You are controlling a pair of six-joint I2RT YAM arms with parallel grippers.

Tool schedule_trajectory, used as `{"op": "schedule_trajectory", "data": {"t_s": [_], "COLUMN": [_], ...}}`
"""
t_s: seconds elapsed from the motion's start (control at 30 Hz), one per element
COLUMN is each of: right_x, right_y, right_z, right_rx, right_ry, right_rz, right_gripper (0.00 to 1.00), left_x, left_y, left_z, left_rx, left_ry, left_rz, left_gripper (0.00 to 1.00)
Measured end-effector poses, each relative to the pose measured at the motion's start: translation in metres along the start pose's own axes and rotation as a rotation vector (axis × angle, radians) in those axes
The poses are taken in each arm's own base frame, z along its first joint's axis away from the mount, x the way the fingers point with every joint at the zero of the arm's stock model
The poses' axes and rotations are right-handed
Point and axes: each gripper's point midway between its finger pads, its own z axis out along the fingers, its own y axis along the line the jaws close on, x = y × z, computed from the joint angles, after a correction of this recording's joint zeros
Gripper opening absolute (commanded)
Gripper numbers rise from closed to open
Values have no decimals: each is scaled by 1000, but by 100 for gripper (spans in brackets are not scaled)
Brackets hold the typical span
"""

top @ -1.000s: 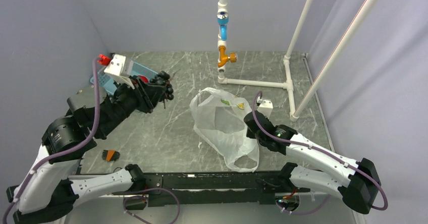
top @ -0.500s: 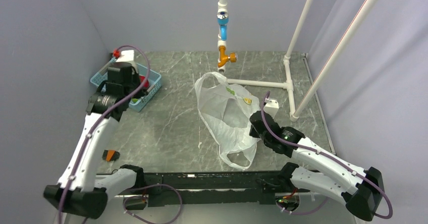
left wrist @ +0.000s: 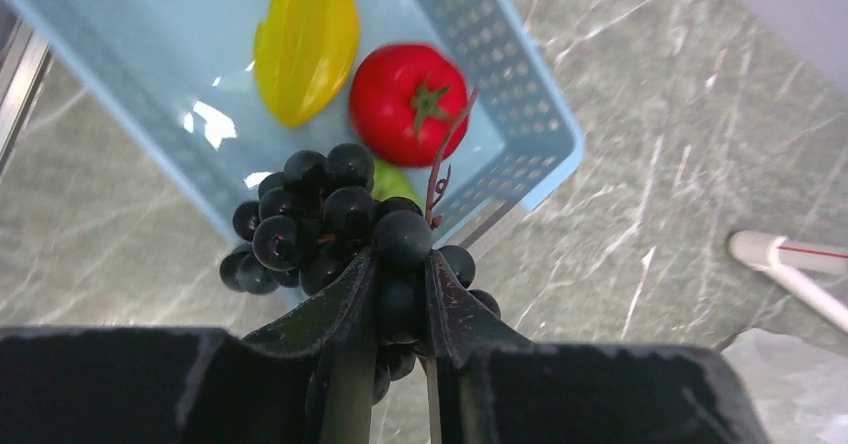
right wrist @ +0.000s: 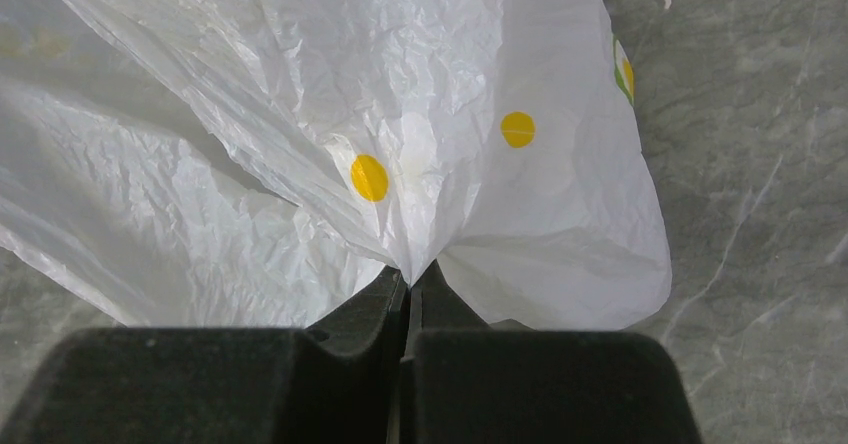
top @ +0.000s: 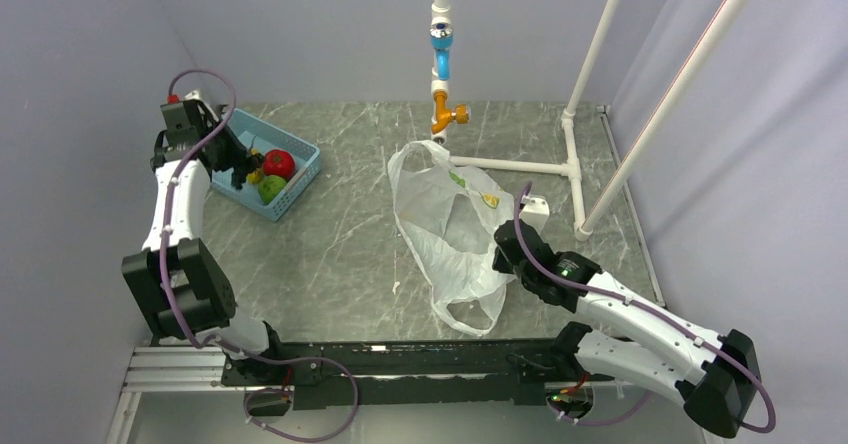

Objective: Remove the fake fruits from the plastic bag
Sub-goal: Place the fake fruit in the bin.

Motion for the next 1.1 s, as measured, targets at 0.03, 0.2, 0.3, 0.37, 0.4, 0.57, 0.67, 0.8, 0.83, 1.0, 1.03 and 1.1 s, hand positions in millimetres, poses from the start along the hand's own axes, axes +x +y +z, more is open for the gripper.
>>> {"op": "schedule_trajectory", "data": {"t_s": [0.03,0.2,0.3,0.37,0.4,0.57,0.67,0.8,0.83,1.0,1.03,1.1], "right_x": [1,4,6,7,8,11,13,14,14,16,17,17], "right_y": [0,1,1,0,0,-2,-1,1,1,3,3,4], "right_z": [1,5,7,9,9,12,12,12,12,11,11,11], "right_rx": [0,3,11,16,19,31,25,15,14,2,2,1], "right_ry": [4,18,27,32,34,49,57,65,67,78,78,80], "right_rz": [-2,-10,-18,-21,-23,-35,-35,-34,-34,-33,-33,-33], "right_gripper": [0,0,0,0,0,0,0,0,0,0,0,0], "left_x": [-8,-24,-21,-24,-25,-29,-29,-25,-22,-13,-13,-14], "left_y": [-4,-16,-12,-9,-8,8,18,27,29,38,39,41], "left_z": [4,23,24,23,22,30,36,48,52,61,61,61], "left_rx": [20,138,171,183,192,205,207,207,202,179,178,176], "left_ry": [-7,-9,9,5,3,12,17,33,44,76,75,71], "left_rz": [-2,-29,-65,-77,-85,-147,-182,-202,-207,-228,-229,-230], "left_gripper": [2,5,6,6,6,9,11,11,11,19,24,39]}}
